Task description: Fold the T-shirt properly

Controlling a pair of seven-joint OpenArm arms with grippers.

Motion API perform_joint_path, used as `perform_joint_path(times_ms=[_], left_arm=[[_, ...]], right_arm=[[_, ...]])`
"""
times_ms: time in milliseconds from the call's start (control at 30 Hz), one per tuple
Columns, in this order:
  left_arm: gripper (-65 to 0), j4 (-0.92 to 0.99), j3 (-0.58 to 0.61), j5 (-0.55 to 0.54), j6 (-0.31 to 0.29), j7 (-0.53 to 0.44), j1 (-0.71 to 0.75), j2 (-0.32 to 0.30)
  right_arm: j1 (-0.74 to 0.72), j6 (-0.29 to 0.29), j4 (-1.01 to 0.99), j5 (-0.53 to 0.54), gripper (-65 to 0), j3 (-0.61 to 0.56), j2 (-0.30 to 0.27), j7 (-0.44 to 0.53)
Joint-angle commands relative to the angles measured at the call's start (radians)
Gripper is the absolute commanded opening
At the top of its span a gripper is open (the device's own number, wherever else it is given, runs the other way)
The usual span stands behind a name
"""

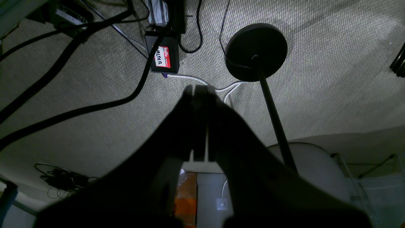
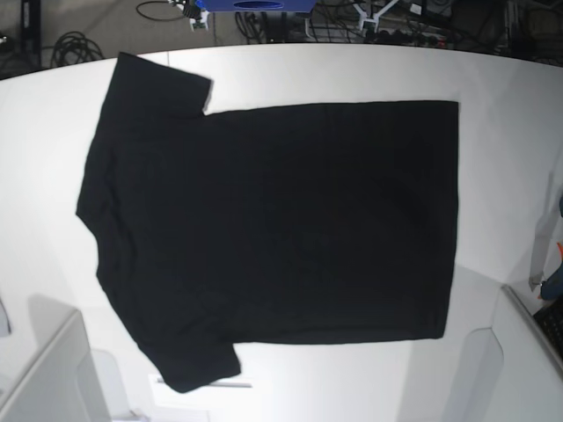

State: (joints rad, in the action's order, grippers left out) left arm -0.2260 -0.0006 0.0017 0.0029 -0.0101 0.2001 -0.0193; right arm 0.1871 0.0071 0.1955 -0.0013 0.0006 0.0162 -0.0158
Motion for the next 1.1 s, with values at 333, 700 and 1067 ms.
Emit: perform_joint_path(times_ms=[333,700,1067], left_arm=[[-65.0,0.000,0.006,-0.001,0.004,0.003,0.015,-0.023],[-65.0,-0.145,-0.031,-0.044,0.004,0.002,0.124,-0.024],[-65.0,-0.175,0.086,-0.061,0.004,0.003,0.138,-0.040]], right_arm=[[0.004,-0.008,0.000,0.002,-65.0,0.003,0.003,-0.002],[0.012,-0.008,0.000,0.002,-65.0,0.000,0.003,0.000],[0.033,-0.006,0.002,0.001,-65.0,-0.001,0.001,-0.002]])
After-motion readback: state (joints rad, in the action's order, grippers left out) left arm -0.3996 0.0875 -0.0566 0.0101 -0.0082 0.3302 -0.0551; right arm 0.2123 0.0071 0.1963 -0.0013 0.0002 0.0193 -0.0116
